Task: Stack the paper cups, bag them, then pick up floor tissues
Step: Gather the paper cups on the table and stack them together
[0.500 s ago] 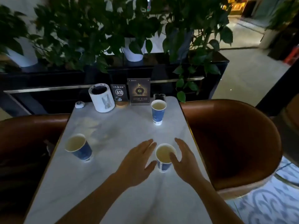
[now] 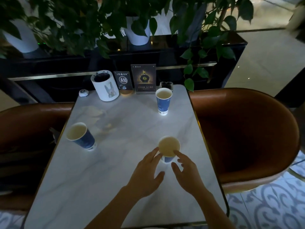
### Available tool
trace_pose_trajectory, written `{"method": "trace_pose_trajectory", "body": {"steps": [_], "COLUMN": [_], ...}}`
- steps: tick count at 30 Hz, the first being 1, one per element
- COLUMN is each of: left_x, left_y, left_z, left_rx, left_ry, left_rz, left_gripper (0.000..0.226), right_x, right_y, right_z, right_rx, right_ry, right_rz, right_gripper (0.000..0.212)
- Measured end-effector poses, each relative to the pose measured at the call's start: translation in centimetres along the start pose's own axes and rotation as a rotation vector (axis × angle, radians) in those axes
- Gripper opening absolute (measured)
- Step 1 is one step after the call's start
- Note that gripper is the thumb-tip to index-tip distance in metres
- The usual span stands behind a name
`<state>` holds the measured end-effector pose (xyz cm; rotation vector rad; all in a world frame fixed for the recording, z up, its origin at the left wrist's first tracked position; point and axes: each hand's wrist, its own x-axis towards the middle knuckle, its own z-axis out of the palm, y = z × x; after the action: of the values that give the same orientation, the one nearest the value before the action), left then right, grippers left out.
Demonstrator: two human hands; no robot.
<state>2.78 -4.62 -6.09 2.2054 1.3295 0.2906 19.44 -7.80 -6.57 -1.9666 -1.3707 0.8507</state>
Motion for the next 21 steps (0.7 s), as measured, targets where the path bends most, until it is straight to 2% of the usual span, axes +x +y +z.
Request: {"method": "trace_pose_trajectory", "body": {"steps": [7,13,21], "left_x": [-0.9,-0.4,-2.8], "left_y": [-0.1,-0.4,-3.0], "left_z": [0.2,-0.6,-1.8], "left_rx": [-0.014,-0.050,-0.174], "left_ry": [-0.009,-0.001,0.089], "left_rz": [-0.009,-0.022,-0.168], "left_gripper": [0.065,0.063,0.062], "right_x": [-0.3,0.4,0.0], "right_y": [0.1,-0.4,-2.1], "right_z": [0.5,0.5,0.6], "right_rx": [-0.075,-0.070,-0.089], "right_ry": [0.012,0.014,-0.008], "right_rz": [-0.059,-0.021,-0.118], "right_gripper": [0.037,0.027,0.030]}}
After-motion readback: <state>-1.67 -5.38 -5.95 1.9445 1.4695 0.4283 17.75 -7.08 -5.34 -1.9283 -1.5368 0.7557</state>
